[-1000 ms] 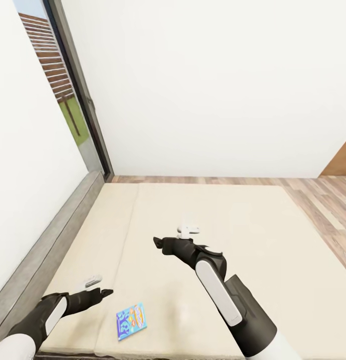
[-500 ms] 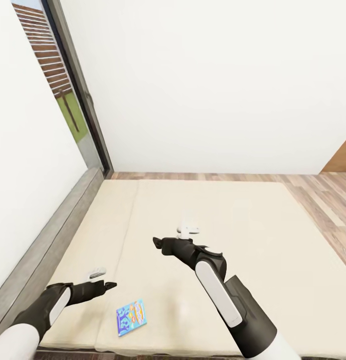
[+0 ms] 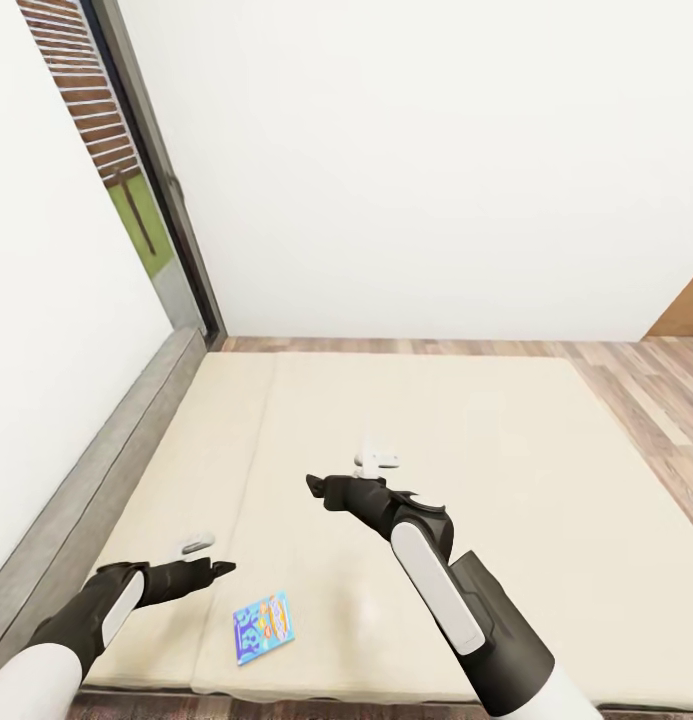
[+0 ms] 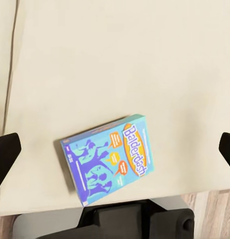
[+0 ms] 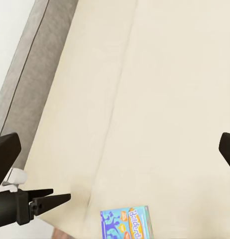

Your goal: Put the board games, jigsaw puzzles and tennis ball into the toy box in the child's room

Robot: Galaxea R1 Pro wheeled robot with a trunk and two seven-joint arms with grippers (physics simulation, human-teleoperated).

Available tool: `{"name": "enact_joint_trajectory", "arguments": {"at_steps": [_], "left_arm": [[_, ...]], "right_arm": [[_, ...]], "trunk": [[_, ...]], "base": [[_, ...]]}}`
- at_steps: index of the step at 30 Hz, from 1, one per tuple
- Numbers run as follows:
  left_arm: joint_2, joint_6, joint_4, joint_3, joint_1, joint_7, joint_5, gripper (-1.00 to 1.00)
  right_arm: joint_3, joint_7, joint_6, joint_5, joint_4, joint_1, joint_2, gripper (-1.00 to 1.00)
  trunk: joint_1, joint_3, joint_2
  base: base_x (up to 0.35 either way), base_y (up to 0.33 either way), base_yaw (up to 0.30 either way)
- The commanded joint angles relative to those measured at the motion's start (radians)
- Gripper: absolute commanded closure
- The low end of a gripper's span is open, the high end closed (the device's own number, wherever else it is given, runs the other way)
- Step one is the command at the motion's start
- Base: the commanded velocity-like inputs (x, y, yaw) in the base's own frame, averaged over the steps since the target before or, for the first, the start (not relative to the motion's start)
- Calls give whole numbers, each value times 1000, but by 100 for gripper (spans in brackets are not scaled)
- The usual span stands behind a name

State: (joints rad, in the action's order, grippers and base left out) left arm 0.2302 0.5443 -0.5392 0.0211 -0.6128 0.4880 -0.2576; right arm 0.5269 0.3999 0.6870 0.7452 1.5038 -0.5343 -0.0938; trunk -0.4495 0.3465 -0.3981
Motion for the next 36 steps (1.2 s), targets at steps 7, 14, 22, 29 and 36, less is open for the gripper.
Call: {"name": "enact_joint_trajectory", "arguments": {"at_steps": [7, 14, 22, 29, 36], "left_arm": [[-1, 5, -1, 2, -1, 1, -5, -100], [-2, 4, -2, 2, -1, 1, -5, -100], [-2, 1, -2, 2, -1, 1, -5, -100], [-3, 0, -2, 1, -1, 1, -6, -100], [-2, 0, -2, 0, -1, 3, -5, -100]], "right_arm": [[1, 11, -2, 10, -1, -1, 0, -100], [2, 11, -3, 10, -1, -1, 0, -100], [0, 9, -2, 10, -2, -1, 0, -100], [-1, 7, 0, 11, -3, -1, 0, -100], [-1, 6, 0, 12, -4, -1, 0, -100]], "trunk": [[0, 13, -2], [0, 25, -2], [0, 38, -2], [0, 50, -2], [0, 61, -2]], "base": [[0, 0, 0], [0, 0, 0], [0, 0, 0], [0, 0, 0], [0, 0, 0]]}}
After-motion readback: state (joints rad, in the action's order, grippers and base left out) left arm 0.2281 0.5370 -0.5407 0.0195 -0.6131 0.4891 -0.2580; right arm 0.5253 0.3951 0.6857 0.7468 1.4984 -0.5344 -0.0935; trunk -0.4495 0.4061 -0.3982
